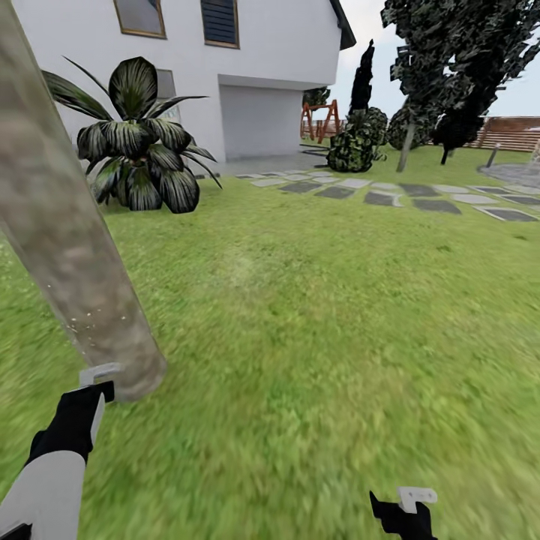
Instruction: In the garden, pick up the pesticide atomizer on the floor and spray pesticide onto both trees until each tree trunk is fully covered.
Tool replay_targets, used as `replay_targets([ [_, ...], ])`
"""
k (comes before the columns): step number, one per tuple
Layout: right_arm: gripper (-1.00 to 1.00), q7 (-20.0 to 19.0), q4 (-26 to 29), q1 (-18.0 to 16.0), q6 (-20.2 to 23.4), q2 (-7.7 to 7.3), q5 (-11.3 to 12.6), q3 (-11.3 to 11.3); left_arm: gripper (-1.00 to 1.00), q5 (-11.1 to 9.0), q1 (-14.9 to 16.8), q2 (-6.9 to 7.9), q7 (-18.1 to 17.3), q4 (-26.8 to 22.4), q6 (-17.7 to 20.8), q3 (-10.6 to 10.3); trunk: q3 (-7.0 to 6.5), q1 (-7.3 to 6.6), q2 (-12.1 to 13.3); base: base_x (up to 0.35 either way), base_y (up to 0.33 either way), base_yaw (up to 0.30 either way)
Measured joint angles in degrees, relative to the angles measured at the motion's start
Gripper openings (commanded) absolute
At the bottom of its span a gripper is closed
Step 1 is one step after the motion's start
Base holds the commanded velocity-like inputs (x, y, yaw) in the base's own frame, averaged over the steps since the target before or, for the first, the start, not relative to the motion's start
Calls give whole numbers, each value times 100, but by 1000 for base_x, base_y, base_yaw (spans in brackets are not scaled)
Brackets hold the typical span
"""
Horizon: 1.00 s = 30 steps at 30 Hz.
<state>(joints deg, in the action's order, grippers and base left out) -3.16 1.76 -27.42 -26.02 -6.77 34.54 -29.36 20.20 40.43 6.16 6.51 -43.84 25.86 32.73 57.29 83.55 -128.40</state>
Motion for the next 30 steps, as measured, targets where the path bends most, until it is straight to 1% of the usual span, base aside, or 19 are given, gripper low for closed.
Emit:
replay_targets([
  [4,100,0,0,0,0,0,0,0,-100,-25,0,8,-40,30,63,-3,0,0,0,231,-202,276],
  [8,100,0,0,0,0,0,0,0,-100,-38,0,14,-121,44,285,1,0,0,0,231,-202,276],
  [10,100,0,0,0,0,0,0,0,-100,-45,0,19,-358,44,299,-7,0,0,0,231,-202,276],
  [12,100,0,0,0,0,0,0,0,-100,-40,0,30,-757,44,304,-12,0,0,0,231,-202,276],
  [13,100,0,0,0,0,0,0,0,-100,-20,0,33,-819,43,305,-12,0,0,0,231,-202,276],
  [22,100,0,0,0,0,-1,0,0,-100,-9,0,17,-880,40,264,-21,0,0,0,226,-205,276],
  [25,100,0,0,0,0,0,0,0,-100,-8,0,17,-864,35,248,-21,0,0,0,108,-210,268],
  [30,100,0,0,0,0,-8,8,4,-100,-17,2,-3,-921,-22,160,-67,0,0,0,7,-17,33],
])
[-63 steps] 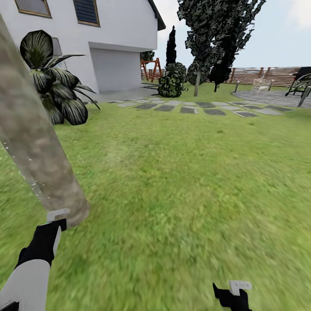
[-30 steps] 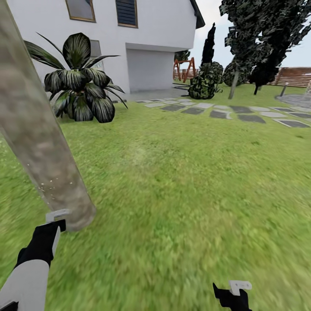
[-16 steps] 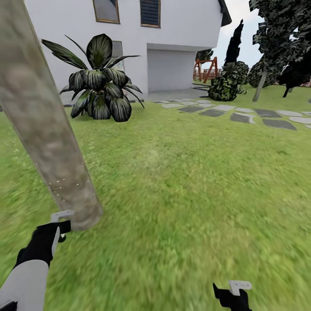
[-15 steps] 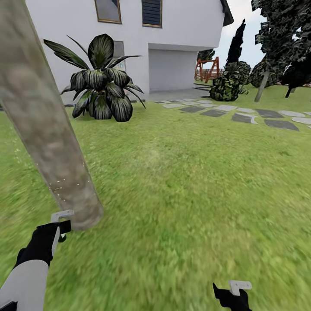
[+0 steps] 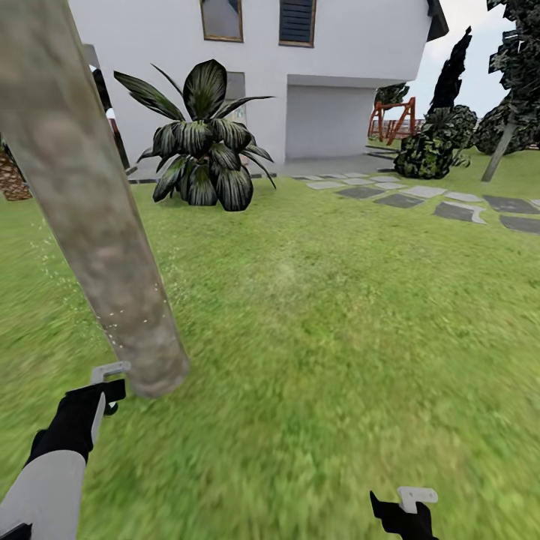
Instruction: In the garden, pick up the pesticide atomizer on the floor and spray pesticide onto both trees until each tree trunk is fully covered.
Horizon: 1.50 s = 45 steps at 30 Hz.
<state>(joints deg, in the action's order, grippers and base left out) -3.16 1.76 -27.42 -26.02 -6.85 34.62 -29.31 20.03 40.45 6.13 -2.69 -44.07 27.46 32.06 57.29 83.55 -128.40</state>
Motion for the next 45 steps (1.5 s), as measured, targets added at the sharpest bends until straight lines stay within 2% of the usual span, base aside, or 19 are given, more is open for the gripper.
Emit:
replay_targets([
  [2,100,0,0,0,0,0,1,-2,-100,19,23,117,-209,-25,-7,-6,0,0,0,0,-1,1],
  [4,100,0,0,0,0,3,-6,-4,-100,54,46,620,-1075,-32,16,-4,0,0,0,0,0,0],
  [5,100,0,0,0,0,3,-7,-4,-100,50,57,792,-1406,-29,34,-5,0,0,0,0,0,0],
  [6,100,-1,0,0,0,3,-8,-4,-100,70,64,893,-1596,-26,45,-11,0,0,0,0,0,0],
  [7,100,0,0,0,0,3,-8,-4,-100,244,76,943,-1699,-29,65,-92,0,0,0,0,0,0],
  [10,100,-1,0,0,0,3,-14,-3,-100,595,99,905,-1736,-111,227,-421,0,0,0,0,0,0],
  [13,100,0,0,0,0,3,-15,-4,-100,660,82,630,-1777,-910,886,-548,-1,0,0,0,0,0],
  [15,100,0,0,0,0,2,-12,-4,-100,683,40,608,-1798,-1309,978,-575,0,0,0,0,0,0],
  [19,100,-3,0,0,0,2,-11,-4,-100,673,94,733,-1884,-1433,1012,-568,0,0,0,0,0,0],
  [23,100,-6,0,0,0,2,-8,-4,-100,676,211,956,-2787,-1473,1236,-583,0,0,0,0,0,0],
  [25,100,-6,0,0,0,3,-11,-4,-100,678,254,932,-2867,-1538,1327,-598,0,0,0,0,0,0],
  [28,100,-9,0,0,0,2,-8,-4,-100,657,269,922,-2947,-1690,1401,-1036,0,0,0,0,0,0],
  [29,100,-9,0,0,0,4,-8,-4,-100,666,264,941,-2956,-1699,1414,-1076,0,0,0,0,0,0],
  [33,100,-9,0,0,0,8,-8,-4,-100,654,223,985,-2965,-1707,1429,-1121,0,0,0,-213,0,0],
  [36,100,-9,6,0,0,7,-8,-4,-100,642,264,936,-2966,-1763,1436,-1138,0,0,0,-267,0,0],
  [39,100,-9,5,0,0,8,-8,-4,-100,629,278,888,-3041,-2140,1556,-1147,0,0,0,-28,0,0],
  [40,100,-9,5,0,2,8,-8,-4,-100,599,353,883,-3117,-2177,1657,-1187,0,0,0,-2,0,0],
  [42,100,-9,5,0,4,6,-8,-4,-100,641,806,914,-3161,-2194,2257,-1356,-1,0,0,0,0,0],
  [45,100,-9,5,0,4,5,-8,-4,-100,683,1153,983,-3173,-2137,2461,-1384,0,0,0,0,0,0],
])
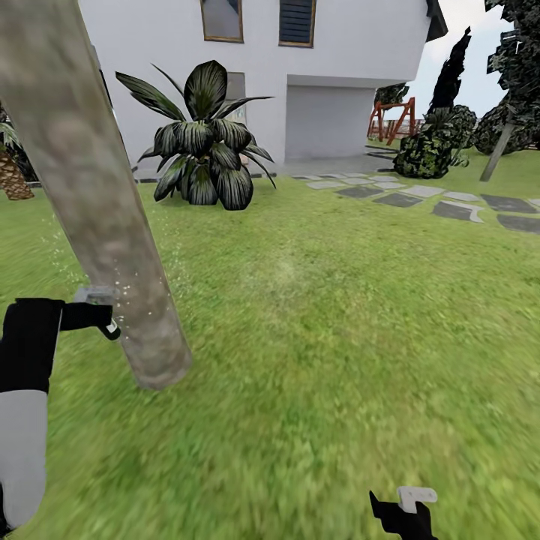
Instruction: In the garden, pick up the pesticide atomizer on the floor and spray pesticide onto both trees until each tree trunk is fully covered.
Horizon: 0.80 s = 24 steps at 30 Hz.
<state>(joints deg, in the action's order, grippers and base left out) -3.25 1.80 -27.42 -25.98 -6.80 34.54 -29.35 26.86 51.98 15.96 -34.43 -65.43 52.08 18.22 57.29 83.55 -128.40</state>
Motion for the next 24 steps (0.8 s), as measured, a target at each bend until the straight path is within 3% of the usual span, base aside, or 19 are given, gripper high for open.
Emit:
replay_targets([
  [5,100,0,2,0,1,-1,0,0,-100,-47,48,-56,-10,-19,47,-12,0,0,0,0,0,0],
  [7,100,0,0,0,0,-1,0,0,-100,-114,103,-170,-19,-60,226,-211,0,0,0,0,0,0],
  [9,100,0,-1,0,0,-1,0,0,-100,-61,154,-194,-50,-65,386,-292,0,0,0,0,0,0],
  [11,100,0,-2,0,1,-1,0,0,-100,-44,174,-137,-113,-60,420,-301,0,0,0,0,0,0],
  [13,100,0,-3,0,0,0,0,0,-100,-6,180,11,-138,-5,389,-277,0,0,0,0,0,0],
  [17,100,0,-3,0,3,2,0,-1,-100,-9,203,510,-165,106,387,-258,0,0,0,0,0,0],
  [19,100,0,-4,0,4,2,0,0,-100,-79,260,562,-339,108,421,-270,0,0,0,0,0,0],
  [22,100,0,-5,0,-2,1,0,0,-100,-105,438,524,-687,21,456,-304,-1,0,0,0,0,0],
  [24,100,0,-3,0,-1,2,0,0,-100,-65,556,509,-733,11,457,-313,0,0,0,0,0,0],
])
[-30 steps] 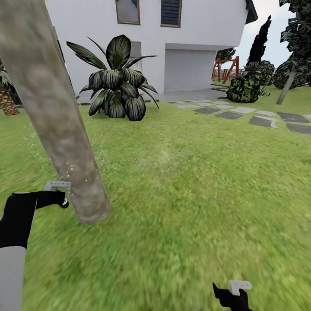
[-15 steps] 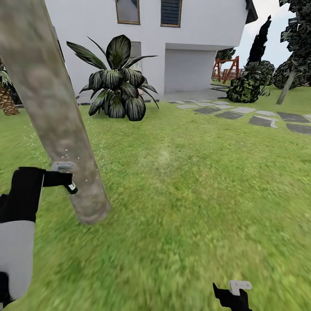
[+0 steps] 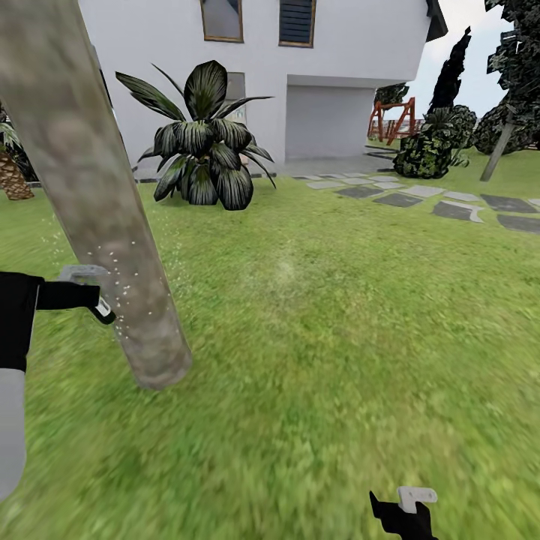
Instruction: In the garden, pick up the pesticide atomizer on the floor and spray pesticide onto both trees until each tree trunk is fully covered.
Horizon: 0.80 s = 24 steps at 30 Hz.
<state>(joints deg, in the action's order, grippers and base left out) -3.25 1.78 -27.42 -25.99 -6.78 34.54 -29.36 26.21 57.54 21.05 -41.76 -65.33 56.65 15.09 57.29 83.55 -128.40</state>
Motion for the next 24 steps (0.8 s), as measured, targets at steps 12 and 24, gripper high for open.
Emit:
replay_targets([
  [12,100,0,-2,0,2,1,0,0,-100,88,206,348,19,121,-33,20,0,0,0,0,0,0],
  [24,100,0,-2,0,2,2,-8,-6,-100,396,-778,295,81,98,-555,32,1,0,0,0,0,0],
])
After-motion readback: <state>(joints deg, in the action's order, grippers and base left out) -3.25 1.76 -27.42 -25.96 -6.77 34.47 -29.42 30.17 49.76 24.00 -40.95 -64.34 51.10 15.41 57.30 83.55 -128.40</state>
